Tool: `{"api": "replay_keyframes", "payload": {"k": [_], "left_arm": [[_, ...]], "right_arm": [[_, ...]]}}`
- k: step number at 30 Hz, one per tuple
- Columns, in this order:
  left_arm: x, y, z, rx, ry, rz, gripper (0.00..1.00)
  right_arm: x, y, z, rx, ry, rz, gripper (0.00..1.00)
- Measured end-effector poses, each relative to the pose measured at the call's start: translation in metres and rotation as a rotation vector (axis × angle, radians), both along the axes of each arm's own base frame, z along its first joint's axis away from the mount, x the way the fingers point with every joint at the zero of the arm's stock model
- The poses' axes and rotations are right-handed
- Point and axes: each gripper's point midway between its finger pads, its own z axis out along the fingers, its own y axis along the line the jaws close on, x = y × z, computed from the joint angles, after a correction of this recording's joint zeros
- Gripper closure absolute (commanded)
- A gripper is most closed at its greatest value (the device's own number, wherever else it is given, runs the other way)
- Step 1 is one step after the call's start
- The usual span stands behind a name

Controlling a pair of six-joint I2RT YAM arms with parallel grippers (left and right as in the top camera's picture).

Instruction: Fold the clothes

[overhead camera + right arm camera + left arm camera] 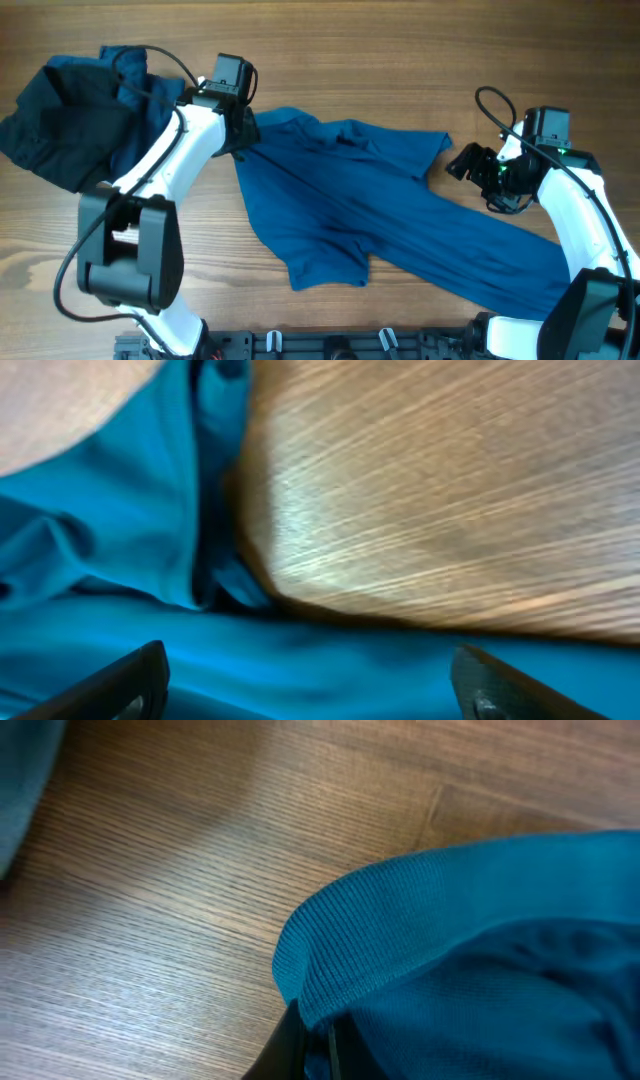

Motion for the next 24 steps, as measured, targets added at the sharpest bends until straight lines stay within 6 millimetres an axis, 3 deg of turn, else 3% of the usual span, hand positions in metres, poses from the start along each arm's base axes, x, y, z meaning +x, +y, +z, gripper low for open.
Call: {"api": "replay_keyframes", "payload": {"k": [1, 4, 8, 10, 13, 16, 19, 21, 22, 24], "left_arm": [[0.0, 0.001, 0.002, -0.002, -0.004, 0.002, 0.96], [-0.001, 0.0, 0.002, -0.018, 0.002, -0.002, 0.96], [-0.008, -0.003, 0.0, -0.034, 0.032, -0.013, 0.94], [-0.01, -0.003, 0.0, -0.035, 0.043, -0.019, 0.9], [-0.012, -0.003, -0.001, -0.036, 0.05, -0.02, 0.87], [-0.013, -0.003, -0.001, -0.035, 0.055, -0.02, 0.87], [-0.013, -0.003, -0.001, -0.035, 0.056, -0.02, 0.87], [-0.013, -0.003, -0.001, -0.034, 0.057, -0.02, 0.87], [-0.013, -0.003, -0.001, -0.035, 0.056, -0.02, 0.87], [-0.014, -0.003, -0.001, -0.035, 0.058, -0.02, 0.86]], "right_arm": [[0.003, 0.0, -0.002, -0.002, -0.02, 0.003, 0.27], [0.027, 0.014, -0.009, 0.023, -0.176, 0.062, 0.29], [0.033, 0.059, -0.024, 0.074, -0.299, 0.171, 0.31], [0.037, 0.08, -0.029, 0.095, -0.32, 0.21, 0.5], [0.042, 0.096, -0.036, 0.115, -0.315, 0.203, 0.96], [0.059, 0.099, -0.036, 0.118, -0.378, 0.185, 0.96], [0.088, 0.099, -0.011, 0.114, -0.52, 0.183, 0.94], [0.12, 0.097, 0.026, 0.1, -0.658, 0.191, 0.92], [0.147, 0.095, 0.065, 0.075, -0.781, 0.21, 0.92], [0.177, 0.092, 0.122, 0.033, -0.941, 0.239, 0.93]]}}
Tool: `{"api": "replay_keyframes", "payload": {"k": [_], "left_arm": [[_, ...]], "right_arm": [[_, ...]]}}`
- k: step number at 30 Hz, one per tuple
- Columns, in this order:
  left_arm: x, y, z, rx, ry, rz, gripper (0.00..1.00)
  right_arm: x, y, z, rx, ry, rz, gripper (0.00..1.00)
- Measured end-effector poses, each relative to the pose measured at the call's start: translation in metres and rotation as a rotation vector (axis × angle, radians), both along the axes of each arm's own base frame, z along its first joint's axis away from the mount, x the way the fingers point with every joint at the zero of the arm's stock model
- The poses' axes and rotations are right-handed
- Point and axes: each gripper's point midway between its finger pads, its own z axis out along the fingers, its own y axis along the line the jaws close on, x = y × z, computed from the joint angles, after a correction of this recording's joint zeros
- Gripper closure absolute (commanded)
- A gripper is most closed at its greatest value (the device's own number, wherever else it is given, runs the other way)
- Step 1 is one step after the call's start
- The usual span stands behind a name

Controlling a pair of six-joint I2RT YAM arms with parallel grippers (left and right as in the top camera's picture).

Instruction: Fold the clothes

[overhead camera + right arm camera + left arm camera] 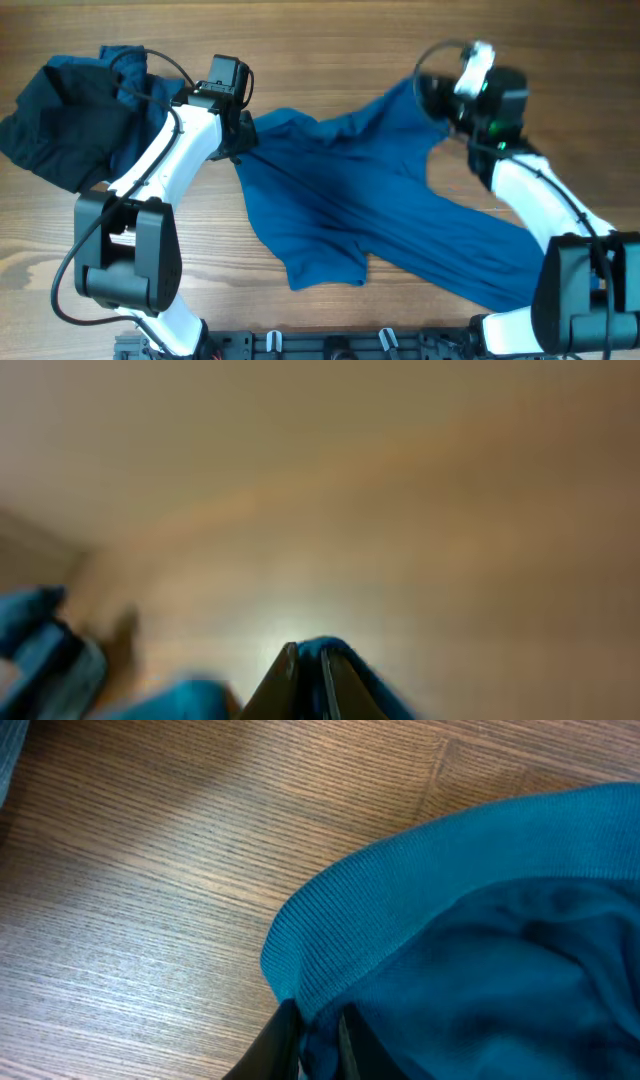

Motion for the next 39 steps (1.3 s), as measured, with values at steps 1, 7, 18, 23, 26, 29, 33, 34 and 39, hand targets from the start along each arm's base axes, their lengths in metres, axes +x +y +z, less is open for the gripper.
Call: {"api": "replay_keyframes", "payload": {"k": [1, 7, 18, 23, 26, 29, 33, 34, 39], "left_arm": [[0.0, -0.001, 0.0, -0.003, -0.001, 0.0, 0.86], [0.0, -0.003, 0.0, -0.018, 0.002, -0.004, 0.84], [-0.002, -0.008, -0.001, -0.048, 0.011, -0.016, 0.49], [-0.001, -0.013, 0.027, -0.089, -0.054, -0.026, 0.31], [-0.003, -0.024, 0.077, -0.174, -0.173, -0.046, 0.18], [-0.01, -0.03, 0.119, -0.234, -0.277, -0.072, 0.13], [-0.02, -0.032, 0.155, -0.273, -0.366, -0.091, 0.08], [-0.022, -0.032, 0.159, -0.276, -0.376, -0.093, 0.08], [-0.023, -0.033, 0.164, -0.285, -0.388, -0.097, 0.08]], "right_arm": [[0.012, 0.0, 0.026, -0.016, -0.068, 0.006, 0.93], [0.066, -0.001, 0.11, -0.097, -0.299, 0.006, 0.88], [-0.013, -0.047, -0.1, -0.155, 0.601, 0.001, 0.12], [-0.064, -0.055, -0.138, -0.147, 0.839, -0.045, 0.17], [-0.082, -0.049, -0.163, -0.122, 0.886, -0.066, 0.28], [-0.085, -0.041, -0.176, -0.097, 0.883, -0.085, 0.67], [-0.065, -0.031, -0.172, -0.06, 0.794, -0.109, 0.95], [-0.057, -0.029, -0.168, -0.051, 0.755, -0.104, 0.96], [-0.002, -0.014, -0.126, 0.005, 0.498, -0.055, 0.96]]}}
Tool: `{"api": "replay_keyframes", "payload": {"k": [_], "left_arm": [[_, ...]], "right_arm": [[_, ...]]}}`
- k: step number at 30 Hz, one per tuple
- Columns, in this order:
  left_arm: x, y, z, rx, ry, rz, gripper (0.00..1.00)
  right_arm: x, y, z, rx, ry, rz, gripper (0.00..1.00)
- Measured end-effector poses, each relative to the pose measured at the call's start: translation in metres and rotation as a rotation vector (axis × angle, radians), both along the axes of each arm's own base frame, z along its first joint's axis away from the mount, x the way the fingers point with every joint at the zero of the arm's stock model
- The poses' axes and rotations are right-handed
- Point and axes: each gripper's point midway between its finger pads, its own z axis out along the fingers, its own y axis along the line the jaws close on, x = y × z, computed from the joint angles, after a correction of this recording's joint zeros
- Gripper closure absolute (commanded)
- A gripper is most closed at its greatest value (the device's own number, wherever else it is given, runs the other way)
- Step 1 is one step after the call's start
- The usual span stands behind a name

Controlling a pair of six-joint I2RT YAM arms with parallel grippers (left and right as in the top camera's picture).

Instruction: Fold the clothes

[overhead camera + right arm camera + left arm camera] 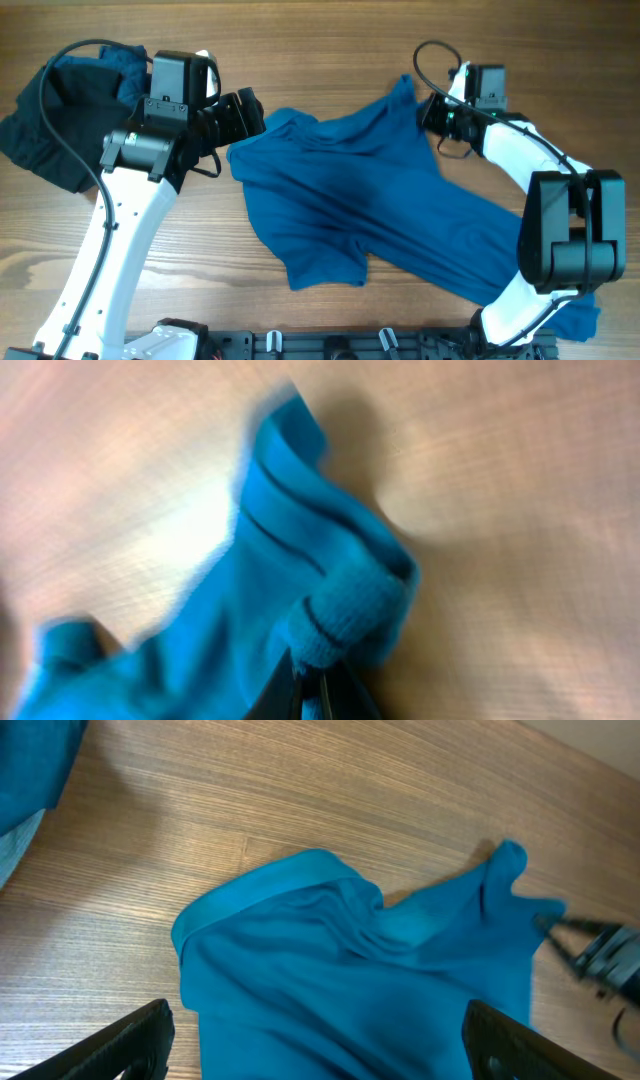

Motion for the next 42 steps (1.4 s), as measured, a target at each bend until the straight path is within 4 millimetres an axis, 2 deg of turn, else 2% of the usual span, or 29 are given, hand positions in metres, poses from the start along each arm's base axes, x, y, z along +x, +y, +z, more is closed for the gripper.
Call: {"api": "replay_keyframes", "payload": {"k": [1, 2, 4, 7, 8, 9, 10, 11, 13, 14, 16, 19, 21, 23, 24, 25, 26, 27, 28, 30, 32, 33, 35, 37, 39, 42], "left_arm": [[0.0, 0.0, 0.0, 0.0, -0.001, 0.0, 0.08], [0.0, 0.0, 0.0, 0.0, -0.001, 0.0, 0.08], [0.0, 0.0, 0.0, 0.0, -0.002, 0.0, 0.08], [0.0, 0.0, 0.0, 0.0, -0.001, 0.0, 0.08], [0.0, 0.0, 0.0, 0.0, -0.002, 0.0, 0.08], [0.0, 0.0, 0.0, 0.0, -0.001, 0.0, 0.08], [0.0, 0.0, 0.0, -0.001, -0.001, 0.0, 0.08], [0.0, 0.0, 0.0, -0.001, -0.001, -0.001, 0.08], [0.0, -0.001, 0.0, -0.003, 0.002, -0.003, 0.07], [-0.001, -0.001, 0.0, -0.003, 0.004, -0.003, 0.06], [-0.001, -0.001, 0.0, -0.005, 0.005, -0.004, 0.05], [-0.003, -0.001, -0.002, -0.003, 0.013, -0.005, 0.07], [-0.008, -0.002, -0.005, -0.005, 0.036, -0.015, 0.09], [-0.013, -0.006, -0.008, -0.005, 0.057, -0.035, 0.09], [-0.016, -0.01, -0.008, -0.005, 0.063, -0.047, 0.1], [-0.02, -0.017, -0.01, -0.004, 0.073, -0.071, 0.11], [-0.03, -0.034, -0.012, -0.008, 0.092, -0.128, 0.12], [-0.045, -0.065, -0.014, -0.004, 0.106, -0.229, 0.12], [-0.054, -0.077, -0.018, 0.003, 0.116, -0.272, 0.12], [-0.075, -0.102, -0.035, 0.054, 0.144, -0.361, 0.09], [-0.109, -0.124, -0.074, 0.124, 0.245, -0.457, 0.09], [-0.12, -0.127, -0.093, 0.154, 0.297, -0.467, 0.09], [-0.144, -0.122, -0.136, 0.217, 0.441, -0.439, 0.09], [-0.161, -0.112, -0.165, 0.253, 0.559, -0.37, 0.06], [-0.177, -0.098, -0.186, 0.271, 0.657, -0.268, 0.06], [-0.189, -0.092, -0.2, 0.246, 0.723, -0.192, 0.06]], "right_arm": [[0.015, 0.002, 0.016, 0.008, -0.07, 0.007, 0.96], [0.035, 0.004, 0.041, 0.017, -0.169, 0.016, 0.96], [0.072, 0.008, 0.106, 0.034, -0.374, 0.029, 0.96], [0.104, 0.019, 0.185, 0.051, -0.595, 0.052, 0.96], [0.111, 0.025, 0.199, 0.057, -0.631, 0.062, 0.96], [0.119, 0.03, 0.207, 0.063, -0.653, 0.072, 0.96], [0.128, 0.036, 0.211, 0.07, -0.671, 0.086, 0.86], [0.138, 0.042, 0.208, 0.077, -0.677, 0.1, 0.34], [0.146, 0.049, 0.182, 0.095, -0.625, 0.116, 0.01], [0.147, 0.05, 0.16, 0.099, -0.565, 0.115, 0.01], [0.145, 0.045, 0.132, 0.095, -0.478, 0.112, 0.0], [0.133, 0.019, 0.107, 0.081, -0.351, 0.103, 0.01], [0.115, -0.013, 0.094, 0.081, -0.233, 0.07, 0.0], [0.096, -0.048, 0.101, 0.084, -0.166, 0.029, 0.01], [0.085, -0.066, 0.112, 0.08, -0.149, 0.004, 0.0], [0.059, -0.094, 0.142, 0.075, -0.132, -0.043, 0.01], [0.04, -0.114, 0.178, 0.059, -0.169, -0.078, 0.0], [0.013, -0.122, 0.209, 0.054, -0.178, -0.101, 0.0], [-0.004, -0.124, 0.221, 0.05, -0.157, -0.115, 0.0], [-0.044, -0.12, 0.227, 0.046, -0.059, -0.144, 0.0], [-0.071, -0.121, 0.231, 0.007, -0.012, -0.167, 0.0], [-0.079, -0.121, 0.227, -0.004, 0.021, -0.172, 0.0], [-0.092, -0.123, 0.215, -0.031, 0.091, -0.179, 0.0], [-0.094, -0.125, 0.208, -0.047, 0.113, -0.18, 0.0], [-0.096, -0.127, 0.203, -0.057, 0.128, -0.18, 0.0], [-0.097, -0.127, 0.203, -0.062, 0.13, -0.181, 0.0]]}}
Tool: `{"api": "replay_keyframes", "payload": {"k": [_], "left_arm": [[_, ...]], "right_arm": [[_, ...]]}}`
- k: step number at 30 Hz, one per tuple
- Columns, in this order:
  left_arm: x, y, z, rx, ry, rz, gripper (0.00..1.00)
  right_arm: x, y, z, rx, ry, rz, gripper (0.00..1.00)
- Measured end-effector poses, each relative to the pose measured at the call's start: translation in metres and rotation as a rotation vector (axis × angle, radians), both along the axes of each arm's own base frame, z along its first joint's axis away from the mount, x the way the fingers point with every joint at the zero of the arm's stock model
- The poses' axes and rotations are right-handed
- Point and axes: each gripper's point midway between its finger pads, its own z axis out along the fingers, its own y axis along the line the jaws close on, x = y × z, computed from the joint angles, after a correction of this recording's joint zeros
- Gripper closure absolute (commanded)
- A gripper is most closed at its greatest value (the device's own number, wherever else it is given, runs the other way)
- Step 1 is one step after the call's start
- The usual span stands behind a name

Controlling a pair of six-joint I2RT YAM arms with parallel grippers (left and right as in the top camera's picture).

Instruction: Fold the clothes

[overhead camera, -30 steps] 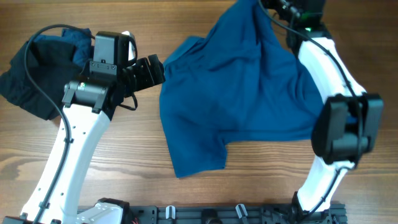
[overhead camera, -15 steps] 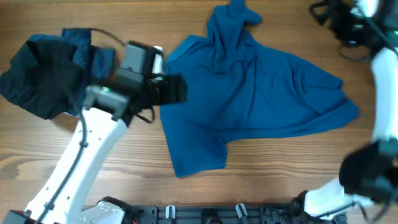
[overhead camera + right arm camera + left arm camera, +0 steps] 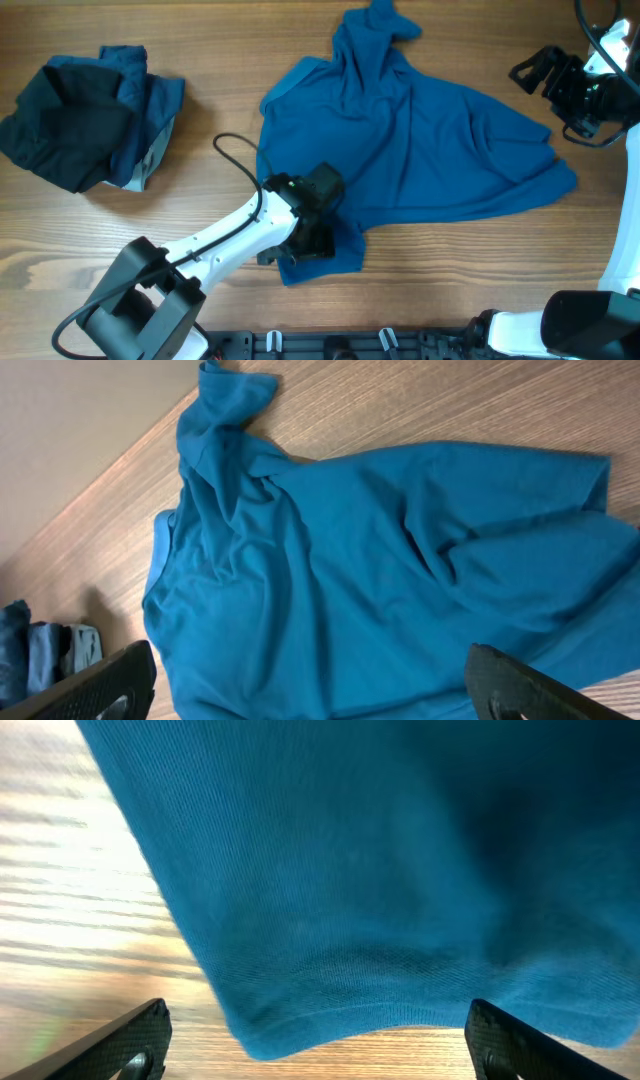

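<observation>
A blue shirt (image 3: pixel 430 130) lies spread over the middle and back right of the wooden table, with a bunched sleeve (image 3: pixel 375 18) at the far edge. My left gripper (image 3: pixel 305 245) is low over the shirt's near left corner (image 3: pixel 300 1010), open, with the hem between its fingers (image 3: pixel 140 1032) and nothing gripped. Off the shirt at the far right, my right gripper (image 3: pixel 535 75) hangs open. In the right wrist view the whole shirt (image 3: pixel 380 560) lies beyond its open fingers (image 3: pixel 120 675).
A pile of dark and blue clothes (image 3: pixel 85 110) sits at the back left, also seen as the pile (image 3: pixel 40 650) in the right wrist view. Bare wood (image 3: pixel 150 220) lies between the pile and the shirt. The arm-base rail (image 3: pixel 330 345) runs along the near edge.
The right gripper has let go of the sleeve and now sits open at the far right. The shirt lies farther back and right. The left gripper, open above the collar, is now at the near left corner.
At first my left gripper was shut on the shirt's ribbed edge at the back left and my right stood open by the sleeve. Then the right was shut on the sleeve, farther back. Then the left was open and raised. Now both are open and the shirt lies shifted.
</observation>
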Motion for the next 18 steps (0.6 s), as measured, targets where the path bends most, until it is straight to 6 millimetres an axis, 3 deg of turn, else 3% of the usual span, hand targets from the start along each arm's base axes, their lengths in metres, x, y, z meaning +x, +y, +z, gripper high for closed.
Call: {"api": "replay_keyframes", "payload": {"k": [2, 4, 5, 6, 7, 8, 11, 13, 15, 18], "left_arm": [[-0.01, 0.0, -0.009, -0.018, 0.038, 0.037, 0.07], [-0.017, -0.001, -0.017, -0.042, 0.061, 0.055, 0.18], [-0.021, -0.001, -0.022, -0.052, 0.072, 0.062, 0.32], [-0.026, 0.001, -0.026, -0.057, 0.084, 0.067, 0.54], [-0.03, 0.002, -0.029, -0.058, 0.099, 0.076, 0.87], [-0.033, 0.003, -0.03, -0.06, 0.109, 0.082, 0.96], [-0.037, 0.003, -0.03, -0.073, 0.131, 0.095, 0.96], [-0.039, 0.021, -0.028, -0.009, 0.151, 0.147, 0.96], [-0.036, 0.057, -0.019, 0.078, 0.147, 0.256, 0.96], [-0.019, 0.091, 0.002, 0.085, 0.077, 0.39, 0.96]], "right_arm": [[0.0, -0.001, 0.0, -0.003, 0.003, -0.002, 0.0], [0.0, -0.001, 0.0, -0.003, 0.002, -0.002, 0.0], [0.0, -0.001, 0.0, -0.004, 0.003, -0.003, 0.0], [0.0, -0.001, -0.001, -0.005, 0.003, -0.003, 0.0], [0.0, -0.001, -0.001, -0.006, 0.004, -0.004, 0.0], [0.0, -0.002, -0.001, -0.01, 0.005, -0.006, 0.0], [0.001, -0.007, -0.006, -0.028, 0.023, -0.019, 0.0], [0.002, -0.009, -0.013, -0.032, 0.04, -0.024, 0.0], [0.002, -0.011, -0.033, -0.027, 0.088, -0.032, 0.0], [-0.001, -0.017, -0.079, -0.028, 0.189, -0.06, 0.0]]}}
